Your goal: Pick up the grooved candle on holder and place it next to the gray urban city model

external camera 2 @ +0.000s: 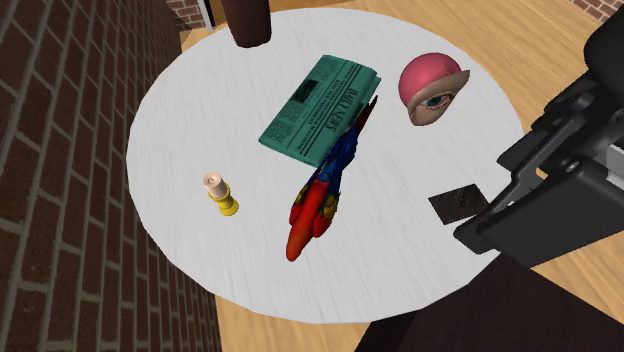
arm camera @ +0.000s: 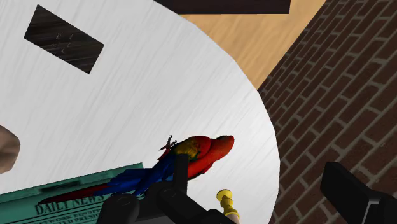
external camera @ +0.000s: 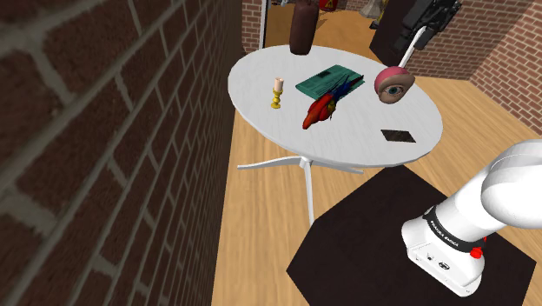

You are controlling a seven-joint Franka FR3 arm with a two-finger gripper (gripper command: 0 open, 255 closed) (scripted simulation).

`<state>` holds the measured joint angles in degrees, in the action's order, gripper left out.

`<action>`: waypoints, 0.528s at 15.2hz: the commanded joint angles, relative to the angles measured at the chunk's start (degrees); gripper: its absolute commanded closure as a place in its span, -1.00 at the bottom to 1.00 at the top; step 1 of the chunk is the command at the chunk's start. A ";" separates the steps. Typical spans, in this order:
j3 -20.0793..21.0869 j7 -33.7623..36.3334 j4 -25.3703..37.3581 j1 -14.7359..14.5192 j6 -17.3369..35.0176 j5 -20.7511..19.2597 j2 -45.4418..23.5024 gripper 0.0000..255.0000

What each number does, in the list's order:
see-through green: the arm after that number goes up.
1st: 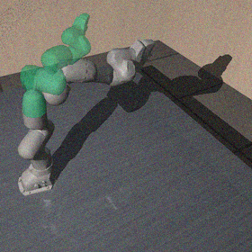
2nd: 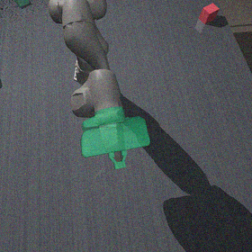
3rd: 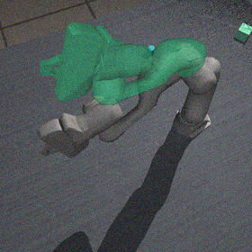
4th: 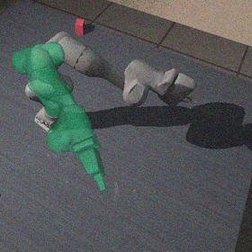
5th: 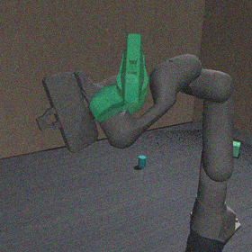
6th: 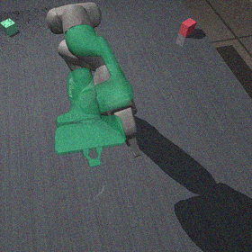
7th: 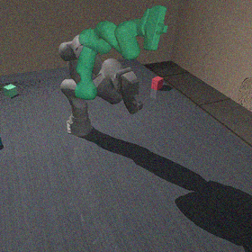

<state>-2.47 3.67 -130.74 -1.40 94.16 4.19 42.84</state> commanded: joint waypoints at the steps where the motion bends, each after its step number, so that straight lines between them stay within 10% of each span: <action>1: 0.00 0.00 0.00 0.00 0.00 0.00 0.00 -1.00; 8: 1.84 1.31 4.17 -0.71 8.76 0.18 -14.35 -1.00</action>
<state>-0.97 4.67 -127.47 -1.98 101.70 4.34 30.75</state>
